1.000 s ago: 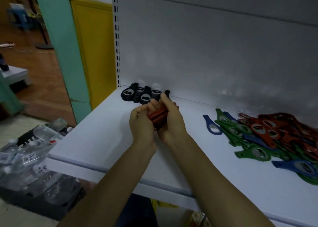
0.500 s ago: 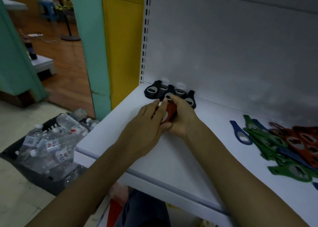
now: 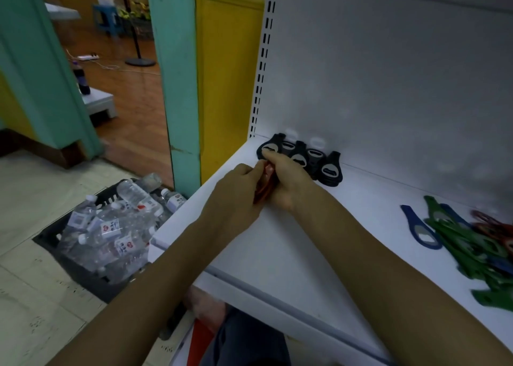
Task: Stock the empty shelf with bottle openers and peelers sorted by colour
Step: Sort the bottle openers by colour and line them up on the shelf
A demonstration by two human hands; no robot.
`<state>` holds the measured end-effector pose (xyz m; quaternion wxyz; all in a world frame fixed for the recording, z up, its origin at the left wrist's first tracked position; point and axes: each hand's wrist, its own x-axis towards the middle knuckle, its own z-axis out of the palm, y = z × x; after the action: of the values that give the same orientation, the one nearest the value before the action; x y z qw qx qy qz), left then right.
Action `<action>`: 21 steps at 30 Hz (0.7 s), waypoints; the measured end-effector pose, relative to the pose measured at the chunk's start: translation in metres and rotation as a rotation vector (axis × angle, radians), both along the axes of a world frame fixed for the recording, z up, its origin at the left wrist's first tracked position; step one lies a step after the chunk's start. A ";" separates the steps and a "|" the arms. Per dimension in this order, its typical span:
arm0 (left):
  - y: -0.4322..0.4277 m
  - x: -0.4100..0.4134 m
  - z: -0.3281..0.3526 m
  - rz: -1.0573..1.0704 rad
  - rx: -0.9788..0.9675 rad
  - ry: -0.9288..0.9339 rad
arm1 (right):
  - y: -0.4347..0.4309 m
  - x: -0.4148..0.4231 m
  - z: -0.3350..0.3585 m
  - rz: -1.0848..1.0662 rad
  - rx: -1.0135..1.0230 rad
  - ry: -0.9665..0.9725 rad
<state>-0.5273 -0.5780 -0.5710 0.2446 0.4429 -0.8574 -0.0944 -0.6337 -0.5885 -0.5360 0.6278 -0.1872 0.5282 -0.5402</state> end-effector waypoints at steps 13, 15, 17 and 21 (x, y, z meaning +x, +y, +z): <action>-0.011 0.011 -0.017 0.089 0.009 -0.205 | 0.024 -0.051 -0.034 0.101 -0.351 1.411; -0.008 0.011 -0.018 0.108 -0.057 -0.179 | 0.032 -0.049 -0.041 0.106 -0.410 1.571; -0.009 0.012 -0.019 0.101 -0.072 -0.138 | 0.033 -0.047 -0.044 0.097 -0.418 1.626; -0.011 0.012 -0.017 0.103 -0.061 -0.067 | 0.030 -0.049 -0.046 0.098 -0.406 1.597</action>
<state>-0.5149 -0.5886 -0.5876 0.2338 0.4818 -0.8435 -0.0405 -0.6830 -0.5585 -0.5816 0.0400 -0.6476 0.6987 -0.3013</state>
